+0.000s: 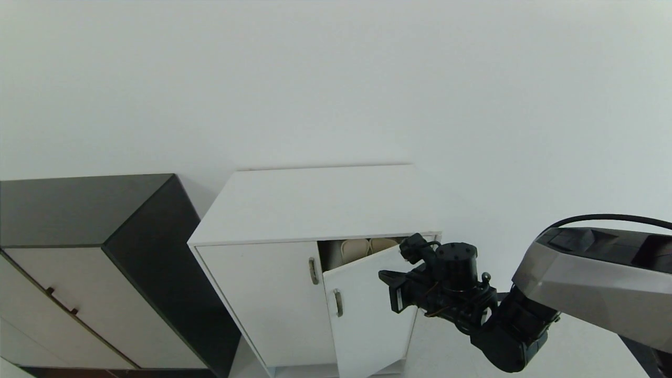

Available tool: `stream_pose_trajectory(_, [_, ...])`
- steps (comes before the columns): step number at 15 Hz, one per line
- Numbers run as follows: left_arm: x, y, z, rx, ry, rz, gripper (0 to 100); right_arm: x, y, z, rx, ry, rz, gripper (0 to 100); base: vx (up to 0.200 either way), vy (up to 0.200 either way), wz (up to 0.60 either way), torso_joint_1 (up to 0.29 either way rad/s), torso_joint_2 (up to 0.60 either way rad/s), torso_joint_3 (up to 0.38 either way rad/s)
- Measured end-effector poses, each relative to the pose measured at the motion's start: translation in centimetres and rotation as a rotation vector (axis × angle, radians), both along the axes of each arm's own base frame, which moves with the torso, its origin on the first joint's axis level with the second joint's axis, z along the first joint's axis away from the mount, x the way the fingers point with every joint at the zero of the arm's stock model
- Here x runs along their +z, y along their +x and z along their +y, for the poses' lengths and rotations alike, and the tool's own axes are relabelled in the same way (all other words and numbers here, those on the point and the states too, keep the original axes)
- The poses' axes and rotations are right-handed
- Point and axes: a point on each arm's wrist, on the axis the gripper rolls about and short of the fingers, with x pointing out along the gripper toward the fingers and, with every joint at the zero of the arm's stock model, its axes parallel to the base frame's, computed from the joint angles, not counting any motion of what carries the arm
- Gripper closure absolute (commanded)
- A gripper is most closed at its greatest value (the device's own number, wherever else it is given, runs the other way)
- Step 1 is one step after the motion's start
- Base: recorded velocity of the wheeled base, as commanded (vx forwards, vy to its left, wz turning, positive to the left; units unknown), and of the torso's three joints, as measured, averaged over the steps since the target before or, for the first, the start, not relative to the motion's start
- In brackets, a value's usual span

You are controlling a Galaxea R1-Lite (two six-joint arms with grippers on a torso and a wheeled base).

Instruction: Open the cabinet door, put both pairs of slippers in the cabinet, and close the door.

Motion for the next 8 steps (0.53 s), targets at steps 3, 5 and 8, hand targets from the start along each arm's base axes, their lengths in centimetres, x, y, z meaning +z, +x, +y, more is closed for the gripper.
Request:
stream_pose_trajectory(3, [0.0, 0.0, 0.0, 0.000, 0.000, 0.000, 100, -0.3, 1.1, -0.5, -0.026, 0.007, -0.004, 100, 0.000, 0.000, 0.00, 0.000, 0.00, 0.000])
stream_pose_trajectory(5, [0.0, 0.0, 0.0, 0.001, 0.000, 0.000, 100, -0.2, 1.9, -0.2, -0.032, 0.020, -0.021, 100, 0.000, 0.000, 0.00, 0.000, 0.00, 0.000])
stream_pose_trajectory(8, [0.0, 0.0, 0.0, 0.001, -0.001, 0.000, 100, -0.4, 2.9, -0.3, -0.049, 0.027, -0.030, 100, 0.000, 0.000, 0.00, 0.000, 0.00, 0.000])
